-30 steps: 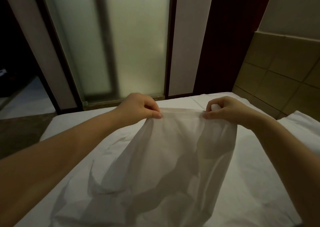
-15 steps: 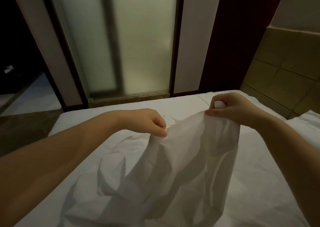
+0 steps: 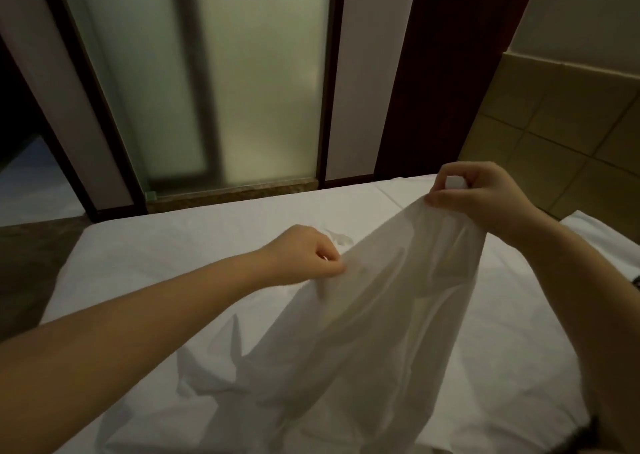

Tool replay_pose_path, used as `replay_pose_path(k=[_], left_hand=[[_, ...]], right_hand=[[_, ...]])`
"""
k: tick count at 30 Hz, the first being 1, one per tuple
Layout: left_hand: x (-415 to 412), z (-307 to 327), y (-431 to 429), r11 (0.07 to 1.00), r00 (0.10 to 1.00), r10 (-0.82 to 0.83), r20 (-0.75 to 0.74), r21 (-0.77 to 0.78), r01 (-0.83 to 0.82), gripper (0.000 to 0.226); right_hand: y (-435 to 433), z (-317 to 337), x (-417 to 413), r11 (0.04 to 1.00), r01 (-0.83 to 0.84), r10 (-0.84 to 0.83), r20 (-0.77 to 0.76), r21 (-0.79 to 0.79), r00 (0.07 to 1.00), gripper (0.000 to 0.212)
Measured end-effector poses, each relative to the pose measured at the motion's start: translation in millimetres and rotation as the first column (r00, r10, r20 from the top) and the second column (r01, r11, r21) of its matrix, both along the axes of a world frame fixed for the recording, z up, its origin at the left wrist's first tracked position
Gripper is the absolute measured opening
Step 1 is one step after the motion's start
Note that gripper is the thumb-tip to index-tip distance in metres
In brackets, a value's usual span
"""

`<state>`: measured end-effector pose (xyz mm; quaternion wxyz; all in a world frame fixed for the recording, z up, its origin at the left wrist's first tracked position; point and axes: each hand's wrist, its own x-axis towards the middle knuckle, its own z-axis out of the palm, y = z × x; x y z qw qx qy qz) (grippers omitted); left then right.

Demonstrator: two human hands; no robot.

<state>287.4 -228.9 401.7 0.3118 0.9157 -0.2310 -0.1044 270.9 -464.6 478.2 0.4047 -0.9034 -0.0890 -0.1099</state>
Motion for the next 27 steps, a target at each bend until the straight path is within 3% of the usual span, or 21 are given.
replay_pose_path(k=[4, 6, 8, 10, 14, 17, 20, 23, 27], left_hand=[[-7.4, -14.0, -20.3, 0.997, 0.995, -0.081, 0.051, -0.002, 0.081, 0.033], [-5.6, -16.8, -27.9, 0.99, 0.999, -0.045, 0.005, -0.135, 0.046, 0.03], [-2.9, -14.8, -32.0, 0.952, 0.991, -0.014, -0.135, -0.305, -0.028, 0.023], [1.6, -12.1, -35.8, 0.922, 0.978, -0.031, -0.205, -0.384, -0.051, 0.016], [12.8, -1.7, -49.6, 0.89, 0.989, 0.01, -0.147, -0.45, -0.076, 0.003], [15.2, 16.0, -58.6, 0.909, 1.0, 0.004, 0.02, -0.416, 0.005, 0.002], [12.5, 30.0, -61.7, 0.947, 0.983, -0.135, 0.126, -0.274, 0.165, 0.016], [10.0, 26.0, -59.0, 0.951, 0.959, -0.283, 0.034, -0.122, 0.285, 0.028], [8.9, 13.4, -50.2, 0.949, 0.956, -0.274, -0.106, -0.192, 0.25, 0.027]], right_hand=[[-0.4, 4.0, -7.0, 1.0, 0.023, -0.023, 0.005, -0.002, 1.0, 0.017], [-6.9, 6.2, -11.8, 0.998, 0.056, -0.056, -0.002, 0.016, 0.998, 0.017], [-16.1, 8.0, -17.1, 0.996, 0.085, -0.085, -0.025, 0.0, 0.996, 0.016], [-28.9, 8.8, -24.3, 0.992, 0.115, -0.118, -0.056, -0.045, 0.991, 0.014], [-54.0, 10.3, -42.5, 0.983, 0.158, -0.169, -0.124, -0.096, 0.978, 0.014], [-67.5, 8.4, -51.4, 0.972, 0.194, -0.21, -0.112, -0.133, 0.971, 0.015], [-76.2, 6.7, -54.4, 0.961, 0.238, -0.248, -0.058, -0.143, 0.967, 0.017], [-80.3, 5.2, -53.6, 0.96, 0.242, -0.243, 0.009, -0.142, 0.97, 0.018], [-82.4, 0.6, -48.2, 0.963, 0.217, -0.214, 0.039, -0.161, 0.976, 0.016]])
